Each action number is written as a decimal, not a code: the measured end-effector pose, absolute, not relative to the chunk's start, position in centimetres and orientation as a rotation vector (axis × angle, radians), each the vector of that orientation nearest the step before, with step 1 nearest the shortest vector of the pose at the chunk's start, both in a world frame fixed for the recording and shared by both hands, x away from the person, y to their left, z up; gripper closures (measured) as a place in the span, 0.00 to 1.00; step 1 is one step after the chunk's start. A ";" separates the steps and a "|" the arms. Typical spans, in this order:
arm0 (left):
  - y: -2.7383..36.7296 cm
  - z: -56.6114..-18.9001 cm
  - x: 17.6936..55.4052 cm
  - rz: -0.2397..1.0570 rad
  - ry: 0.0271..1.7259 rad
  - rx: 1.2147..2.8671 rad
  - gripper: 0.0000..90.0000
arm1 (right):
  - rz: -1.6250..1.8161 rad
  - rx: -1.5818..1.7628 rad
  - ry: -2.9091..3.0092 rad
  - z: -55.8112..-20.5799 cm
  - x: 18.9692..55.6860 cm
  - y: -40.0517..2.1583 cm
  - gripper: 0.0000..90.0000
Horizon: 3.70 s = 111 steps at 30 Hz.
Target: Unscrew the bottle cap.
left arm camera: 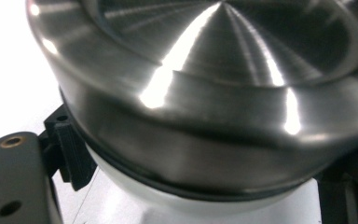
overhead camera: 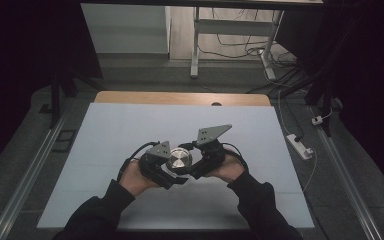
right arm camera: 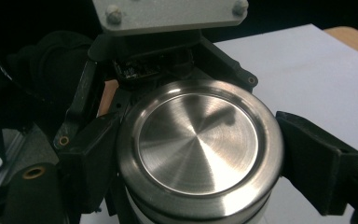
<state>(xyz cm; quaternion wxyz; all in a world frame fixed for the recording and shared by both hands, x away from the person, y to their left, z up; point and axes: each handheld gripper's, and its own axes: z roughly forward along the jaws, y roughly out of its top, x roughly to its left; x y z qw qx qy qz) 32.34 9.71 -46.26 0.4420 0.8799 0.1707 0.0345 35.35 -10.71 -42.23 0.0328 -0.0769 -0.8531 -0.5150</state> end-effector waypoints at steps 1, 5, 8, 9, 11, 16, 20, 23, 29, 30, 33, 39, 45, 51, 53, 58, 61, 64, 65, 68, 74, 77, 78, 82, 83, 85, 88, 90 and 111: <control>9.7 -46.3 32.4 0.097 0.439 2.184 0.17 | -1.581 -0.263 -2.622 -42.0 35.3 -10.7 0.07; 10.0 -46.3 32.5 0.141 0.516 2.175 0.17 | -1.571 -0.386 -2.679 -41.0 34.8 -10.9 0.00; 10.1 -46.4 32.6 0.170 0.577 2.164 0.17 | -1.560 -0.518 -2.773 -40.8 34.0 -10.6 0.00; 10.1 -46.4 32.7 0.177 0.597 2.159 0.17 | -1.563 -0.559 -2.790 -40.8 33.8 -10.3 0.01; 10.1 -46.4 32.6 0.193 0.624 2.153 0.17 | -1.581 -0.634 -2.841 -40.9 33.3 -9.8 0.04; 9.9 -46.2 32.5 0.200 0.629 2.155 0.17 | -1.646 -0.688 -2.866 -41.2 32.8 -8.9 0.10; 9.7 -46.2 32.4 0.183 0.591 2.154 0.17 | -1.643 -0.670 -2.843 -41.7 33.0 -8.8 0.18; 9.8 -46.1 32.3 0.164 0.545 2.160 0.17 | -1.647 -0.635 -2.810 -41.8 33.1 -8.8 0.20; 10.0 -45.9 32.3 0.081 0.399 2.179 0.17 | -1.628 -0.414 -2.719 -41.7 33.8 -9.8 0.20; 10.0 -45.9 32.2 0.066 0.368 2.180 0.17 | -1.622 -0.356 -2.693 -41.7 34.0 -10.0 0.20; 9.9 -45.9 32.0 0.023 0.279 2.182 0.17 | -1.619 -0.187 -2.613 -41.9 34.4 -10.7 0.20; 9.9 -45.7 31.9 0.073 0.339 2.174 0.17 | -1.619 -0.231 -2.587 -41.4 34.6 -11.3 0.10; 10.3 -45.6 32.2 0.195 0.528 2.160 0.17 | -1.618 -0.484 -2.684 -40.4 33.7 -11.0 0.01; 9.9 -45.6 32.0 0.255 0.614 2.160 0.17 | -1.658 -0.685 -2.786 -41.0 32.8 -9.4 0.07; 9.7 -45.6 31.9 0.260 0.619 2.153 0.17 | -1.653 -0.714 -2.798 -41.3 32.7 -9.1 0.09; 9.4 -45.4 31.7 0.248 0.586 2.170 0.17 | -1.672 -0.700 -2.788 -41.8 32.7 -8.9 0.19; 9.5 -45.4 31.7 0.232 0.565 2.171 0.17 | -1.669 -0.670 -2.796 -41.8 32.5 -8.9 0.20; 9.8 -45.5 31.9 0.202 0.514 2.185 0.17 | -1.663 -0.617 -2.783 -41.8 32.7 -9.1 0.20; 9.9 -45.5 31.9 0.191 0.501 2.186 0.17 | -1.656 -0.592 -2.775 -41.8 32.8 -9.1 0.20; 10.0 -45.6 32.0 0.157 0.460 2.193 0.17 | -1.651 -0.516 -2.742 -42.0 33.2 -9.5 0.21; 10.1 -45.8 32.1 0.105 0.385 2.207 0.17 | -1.643 -0.390 -2.666 -42.3 33.9 -10.0 0.21; 10.1 -45.7 32.1 0.099 0.367 2.214 0.17 | -1.651 -0.366 -2.626 -42.4 34.0 -10.2 0.21; 10.2 -45.7 32.1 0.094 0.357 2.215 0.17 | -1.653 -0.360 -2.618 -42.4 34.1 -10.3 0.21; 10.2 -45.8 32.1 0.099 0.360 2.217 0.17 | -1.659 -0.347 -2.621 -42.3 34.2 -10.5 0.21; 10.1 -45.8 32.1 0.101 0.362 2.217 0.17 | -1.659 -0.347 -2.624 -42.3 34.2 -10.5 0.21; 10.1 -45.8 32.1 0.104 0.368 2.216 0.17 | -1.663 -0.347 -2.629 -42.3 34.1 -10.5 0.21; 10.1 -45.9 32.2 0.109 0.375 2.222 0.17 | -1.674 -0.350 -2.634 -42.1 34.0 -10.5 0.21; 10.2 -45.9 32.2 0.111 0.383 2.220 0.17 | -1.685 -0.348 -2.634 -42.0 34.0 -10.6 0.21; 11.1 -46.2 32.9 0.155 0.472 2.201 0.17 | -1.746 -0.383 -2.681 -40.6 33.7 -11.9 0.21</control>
